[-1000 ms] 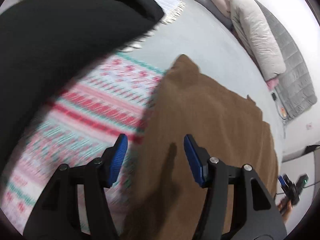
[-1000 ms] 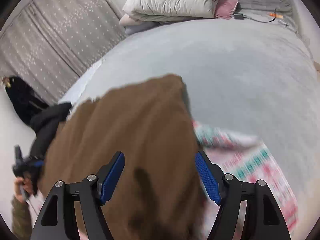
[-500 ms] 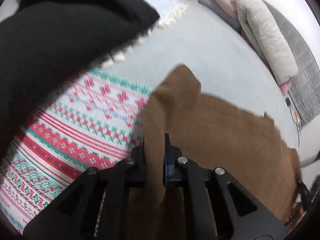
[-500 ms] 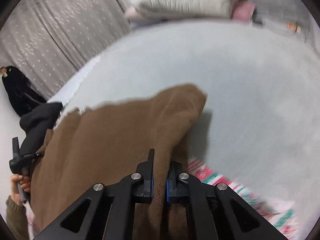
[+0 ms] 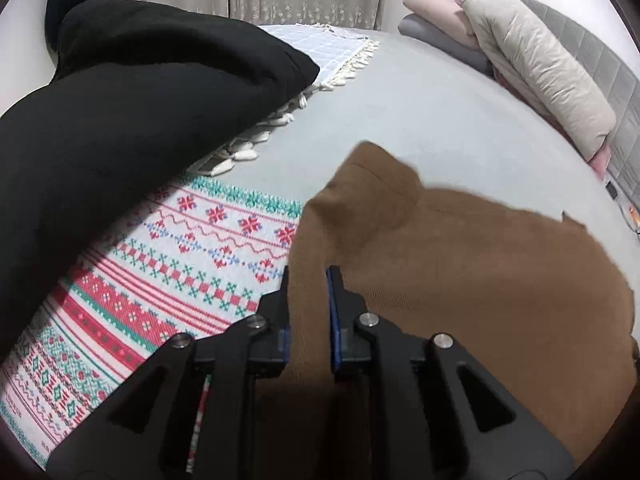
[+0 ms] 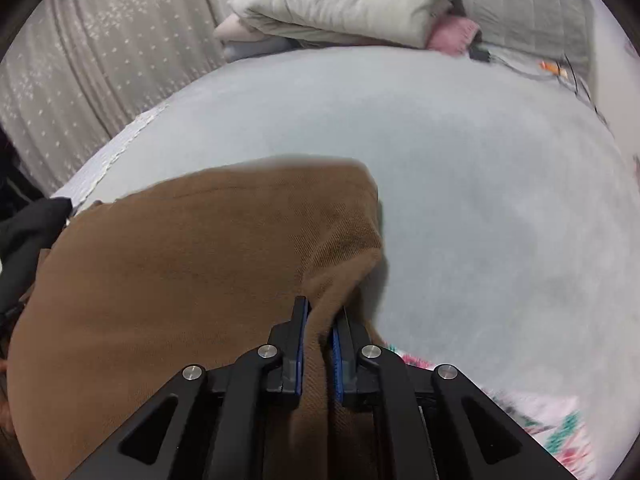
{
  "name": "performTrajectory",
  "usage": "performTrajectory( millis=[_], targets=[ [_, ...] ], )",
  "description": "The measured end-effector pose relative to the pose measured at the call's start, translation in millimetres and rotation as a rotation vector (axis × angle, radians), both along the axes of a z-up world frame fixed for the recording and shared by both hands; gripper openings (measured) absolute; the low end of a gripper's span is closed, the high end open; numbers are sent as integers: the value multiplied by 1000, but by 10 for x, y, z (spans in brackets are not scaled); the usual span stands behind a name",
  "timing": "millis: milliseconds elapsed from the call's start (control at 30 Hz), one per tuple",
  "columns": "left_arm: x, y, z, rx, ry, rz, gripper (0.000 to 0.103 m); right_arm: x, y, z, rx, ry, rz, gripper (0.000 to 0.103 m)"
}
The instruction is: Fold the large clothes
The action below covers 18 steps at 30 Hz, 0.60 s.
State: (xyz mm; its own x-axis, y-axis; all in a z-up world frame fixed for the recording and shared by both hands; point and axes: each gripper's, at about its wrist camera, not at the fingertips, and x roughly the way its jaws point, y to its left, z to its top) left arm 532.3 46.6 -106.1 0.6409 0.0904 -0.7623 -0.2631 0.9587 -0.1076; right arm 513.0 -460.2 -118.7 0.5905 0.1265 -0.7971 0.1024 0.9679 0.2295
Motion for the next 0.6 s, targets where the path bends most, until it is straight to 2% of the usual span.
performTrajectory(
  millis=[100, 167, 233, 300, 367, 433, 533, 600],
  targets=[
    [9, 31, -31, -29, 4, -3, 25, -50, -127, 38, 31, -3, -33, 14],
    [4, 83, -19, -67, 18, 1, 27, -28, -151, 0, 31, 32, -44, 32],
    [-128, 208, 120, -149, 17, -1, 27, -55, -161, 63, 17, 39, -49, 42],
    [-292, 333, 291, -227, 14, 2, 31, -185, -192, 236, 30, 35, -58, 46],
    [-551, 460, 516, -264, -16, 7, 42, -491, -296, 454, 122, -28, -84, 64],
    [-867, 548, 682, -284, -38, -7, 67, -796, -396, 610, 216, -73, -110, 76],
    [-1301, 664, 751, -354, -21, -42, 77, -1273, -514, 719, 391, -77, -103, 81],
    [-1509, 764, 648, -408, 34, -54, 79, -1561, -533, 653, 520, -6, -104, 81]
  ],
)
